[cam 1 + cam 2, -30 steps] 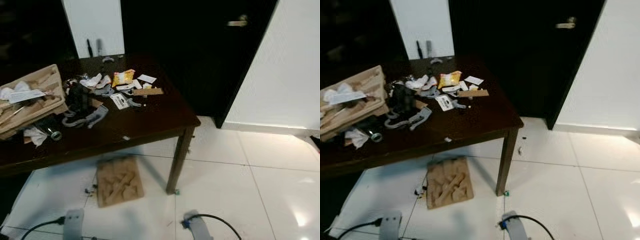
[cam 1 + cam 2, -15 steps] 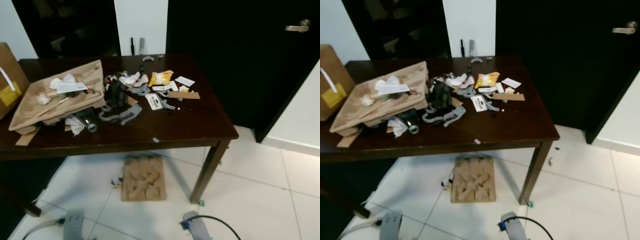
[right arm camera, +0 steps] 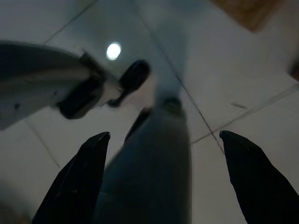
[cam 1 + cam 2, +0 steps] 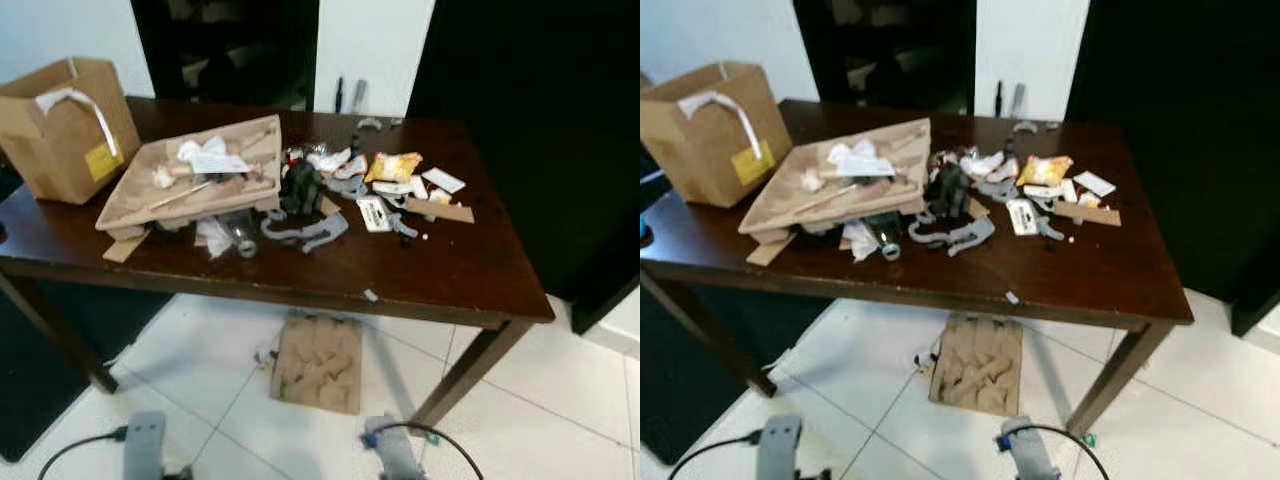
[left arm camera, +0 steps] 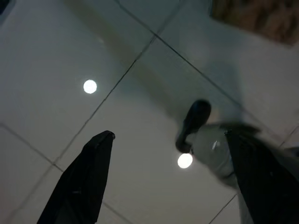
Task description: Picking trash to rubbish bin
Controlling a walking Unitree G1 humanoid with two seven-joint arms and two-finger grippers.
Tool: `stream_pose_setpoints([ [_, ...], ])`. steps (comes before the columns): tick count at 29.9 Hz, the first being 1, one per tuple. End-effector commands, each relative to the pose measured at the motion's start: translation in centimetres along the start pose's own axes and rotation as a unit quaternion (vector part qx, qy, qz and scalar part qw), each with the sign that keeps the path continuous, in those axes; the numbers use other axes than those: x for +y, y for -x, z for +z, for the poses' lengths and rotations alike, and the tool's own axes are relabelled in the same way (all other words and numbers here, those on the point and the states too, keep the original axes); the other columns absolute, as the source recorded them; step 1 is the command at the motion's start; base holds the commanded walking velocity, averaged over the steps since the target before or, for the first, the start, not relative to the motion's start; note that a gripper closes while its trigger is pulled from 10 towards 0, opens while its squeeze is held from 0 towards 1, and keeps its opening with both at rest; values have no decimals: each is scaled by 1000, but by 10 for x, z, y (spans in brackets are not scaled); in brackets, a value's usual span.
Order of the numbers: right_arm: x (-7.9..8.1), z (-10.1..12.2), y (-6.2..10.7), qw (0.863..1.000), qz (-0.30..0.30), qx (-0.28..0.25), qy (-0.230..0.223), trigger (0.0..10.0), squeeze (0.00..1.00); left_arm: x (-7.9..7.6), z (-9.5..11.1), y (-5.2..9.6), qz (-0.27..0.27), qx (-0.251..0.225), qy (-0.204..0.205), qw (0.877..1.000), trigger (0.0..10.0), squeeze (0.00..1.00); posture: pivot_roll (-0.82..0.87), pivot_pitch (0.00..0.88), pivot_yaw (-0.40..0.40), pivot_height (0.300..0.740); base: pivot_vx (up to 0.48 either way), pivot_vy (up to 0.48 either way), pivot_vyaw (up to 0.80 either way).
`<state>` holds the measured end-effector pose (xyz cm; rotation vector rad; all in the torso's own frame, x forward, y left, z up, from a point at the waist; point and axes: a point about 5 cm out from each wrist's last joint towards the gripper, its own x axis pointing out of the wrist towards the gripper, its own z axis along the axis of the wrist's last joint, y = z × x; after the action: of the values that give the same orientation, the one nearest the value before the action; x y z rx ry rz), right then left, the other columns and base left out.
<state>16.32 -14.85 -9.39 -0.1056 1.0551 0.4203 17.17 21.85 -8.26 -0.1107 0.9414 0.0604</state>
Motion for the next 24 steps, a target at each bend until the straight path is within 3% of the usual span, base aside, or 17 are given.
stream_pose_setpoints([
  [1,0,-4,1,1000,2,9,-2,10000,0,3,-16,4,5,26,6,1000,10000,0,112,59,8,740,0,0,800],
  [16,5,1,-2,1000,1,-4,3,10000,0,2,-18,4,0,29,1,1000,10000,0,112,53,6,740,0,0,799],
  [22,4,5,-2,1000,-11,-10,-8,10000,0,1,-18,4,-6,30,1,1000,10000,0,112,53,6,740,0,0,0],
  [24,2,16,-2,999,0,-31,-15,10000,0,1,-18,4,-11,32,-3,999,10000,0,107,56,9,740,0,-480,0],
])
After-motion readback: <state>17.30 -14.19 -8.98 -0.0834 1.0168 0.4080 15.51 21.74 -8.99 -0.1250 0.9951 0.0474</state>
